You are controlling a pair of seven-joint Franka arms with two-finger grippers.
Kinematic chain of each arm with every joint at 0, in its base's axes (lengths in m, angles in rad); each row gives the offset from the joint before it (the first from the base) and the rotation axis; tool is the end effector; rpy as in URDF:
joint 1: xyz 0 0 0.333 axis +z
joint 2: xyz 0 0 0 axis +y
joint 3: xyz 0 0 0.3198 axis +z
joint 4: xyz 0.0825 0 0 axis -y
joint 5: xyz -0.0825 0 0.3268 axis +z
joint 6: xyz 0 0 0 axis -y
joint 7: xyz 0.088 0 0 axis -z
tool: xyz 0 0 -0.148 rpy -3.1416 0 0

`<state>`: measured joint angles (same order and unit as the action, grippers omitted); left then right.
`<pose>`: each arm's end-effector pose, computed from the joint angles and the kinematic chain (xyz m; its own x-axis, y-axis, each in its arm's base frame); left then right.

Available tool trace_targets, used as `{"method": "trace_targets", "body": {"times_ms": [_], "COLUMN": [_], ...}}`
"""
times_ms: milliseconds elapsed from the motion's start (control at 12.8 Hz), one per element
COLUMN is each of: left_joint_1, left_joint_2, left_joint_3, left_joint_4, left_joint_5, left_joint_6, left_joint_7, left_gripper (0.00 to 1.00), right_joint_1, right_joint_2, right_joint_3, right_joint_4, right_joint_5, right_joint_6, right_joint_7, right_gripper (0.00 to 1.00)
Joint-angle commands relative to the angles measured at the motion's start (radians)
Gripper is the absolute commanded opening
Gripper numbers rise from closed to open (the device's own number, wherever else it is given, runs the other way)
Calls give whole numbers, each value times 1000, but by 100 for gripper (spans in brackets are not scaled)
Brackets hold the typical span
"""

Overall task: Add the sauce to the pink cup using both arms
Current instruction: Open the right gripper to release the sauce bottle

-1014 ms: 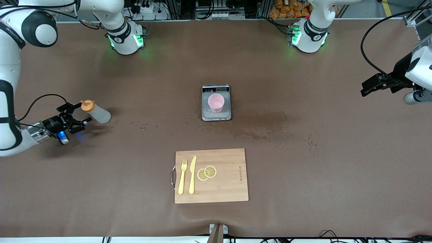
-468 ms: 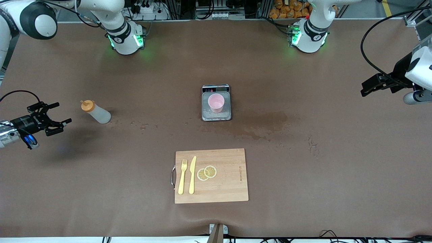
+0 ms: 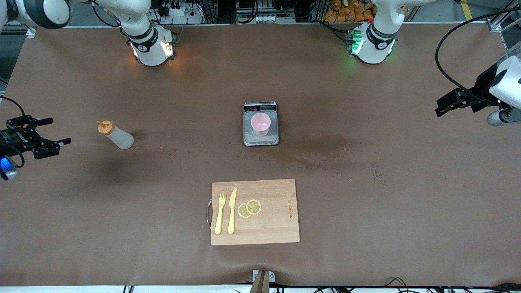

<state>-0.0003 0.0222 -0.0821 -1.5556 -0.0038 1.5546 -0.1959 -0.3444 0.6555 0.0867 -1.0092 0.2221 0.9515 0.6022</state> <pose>0.4998 -0.0414 0.5811 0.9933 0.1132 -0.0238 0.1133 -0.9936 0.0010 0.5511 -0.1216 0.4253 0.4785 -0.5637 -0.6733 -0.6704 -0.7297 0.1345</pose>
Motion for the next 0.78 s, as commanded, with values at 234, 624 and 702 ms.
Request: {"method": "trace_targets", "body": {"times_ms": [234,624,702], "left_joint_1": [2,3,3], "left_joint_2": [-13,-15,-15], "left_joint_3": [7,13,13], "left_joint_4": [5,8,8], "left_joint_5": [-7,-2,-2], "left_joint_6": [1,1,1], "left_joint_7": [35,69,69], "left_gripper": [100,100,100], "right_joint_1": [154,226,220], "right_joint_2": [-267,-369,-378], "right_joint_3": [-1,19,18], "right_joint_4": [-245,-381,-378], "right_joint_5": [-95,-129,-129], "right_joint_6": [175,339,346], "right_joint_7": [7,-266,-277], "right_gripper": [100,100,100]}}
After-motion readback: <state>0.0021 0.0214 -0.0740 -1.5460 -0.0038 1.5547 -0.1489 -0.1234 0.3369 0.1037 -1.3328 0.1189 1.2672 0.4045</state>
